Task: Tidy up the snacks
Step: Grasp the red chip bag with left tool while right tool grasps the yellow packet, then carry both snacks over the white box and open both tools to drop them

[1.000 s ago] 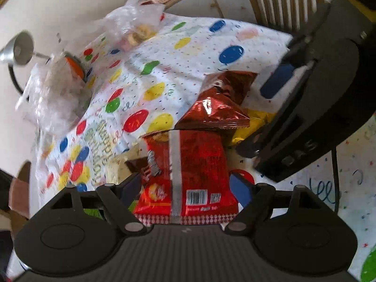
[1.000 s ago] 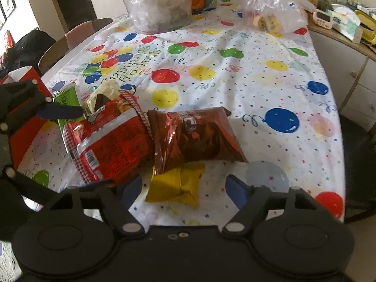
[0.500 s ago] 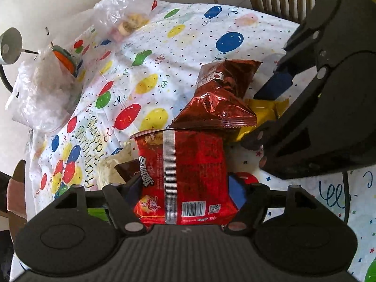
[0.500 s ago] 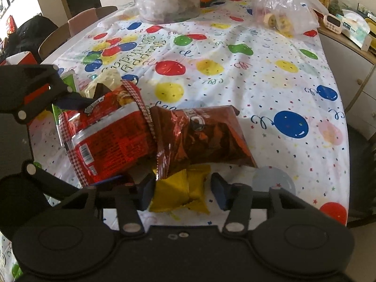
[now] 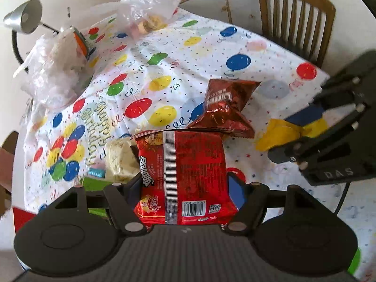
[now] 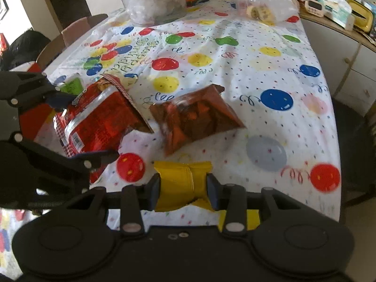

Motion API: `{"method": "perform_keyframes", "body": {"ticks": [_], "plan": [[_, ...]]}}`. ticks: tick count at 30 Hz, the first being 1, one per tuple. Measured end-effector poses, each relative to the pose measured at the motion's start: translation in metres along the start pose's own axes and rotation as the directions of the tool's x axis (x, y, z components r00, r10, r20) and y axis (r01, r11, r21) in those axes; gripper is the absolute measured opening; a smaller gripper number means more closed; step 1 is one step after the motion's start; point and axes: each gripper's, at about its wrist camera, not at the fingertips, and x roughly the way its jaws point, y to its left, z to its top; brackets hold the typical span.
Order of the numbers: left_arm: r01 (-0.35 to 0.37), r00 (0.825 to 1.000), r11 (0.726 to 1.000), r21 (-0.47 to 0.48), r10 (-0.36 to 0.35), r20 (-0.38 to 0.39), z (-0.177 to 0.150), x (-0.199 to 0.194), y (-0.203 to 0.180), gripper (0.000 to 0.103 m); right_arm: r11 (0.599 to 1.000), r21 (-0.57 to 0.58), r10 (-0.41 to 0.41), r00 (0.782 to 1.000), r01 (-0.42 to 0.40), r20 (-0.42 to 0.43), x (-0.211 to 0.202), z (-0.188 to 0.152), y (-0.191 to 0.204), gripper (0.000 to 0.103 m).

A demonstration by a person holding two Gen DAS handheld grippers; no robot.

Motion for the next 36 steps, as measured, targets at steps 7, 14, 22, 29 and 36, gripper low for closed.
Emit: {"method": "perform_keyframes", "body": {"ticks": [7,14,22,29,36], "plan": [[0.056,0.998,0.989,-0.134,-0.053,0.026,-0.011,-0.04,0.021,0.073,0.999,0.035,-0.003,0.997,0.001,0.075,-0.049,-0.011,0.023,0.039],[0.095,0.994,0.966,-0.24,-0.08,0.075,-0.034,-0.091,0.051,0.073,0.999,0.043,0.0,0.99,-0.006,0.139,-0.091,-0.01,0.056,0.039],[0.114,0.993,0.931,-0.347,-0.091,0.081,-0.069,-0.132,0.101,0.073,0.999,0.008,0.031,0.984,-0.033,0.176,-0.116,0.001,0.111,0.039],[0.094,0.994,0.903,-0.419,-0.066,0.082,-0.106,-0.156,0.151,0.073,0.997,-0.053,0.071,0.981,-0.063,0.183,-0.115,0.018,0.172,0.039],[0.062,0.997,0.871,-0.487,-0.03,0.074,-0.145,-0.17,0.204,0.073,0.99,-0.105,0.111,0.978,-0.094,0.175,-0.102,0.038,0.236,0.039]]}}
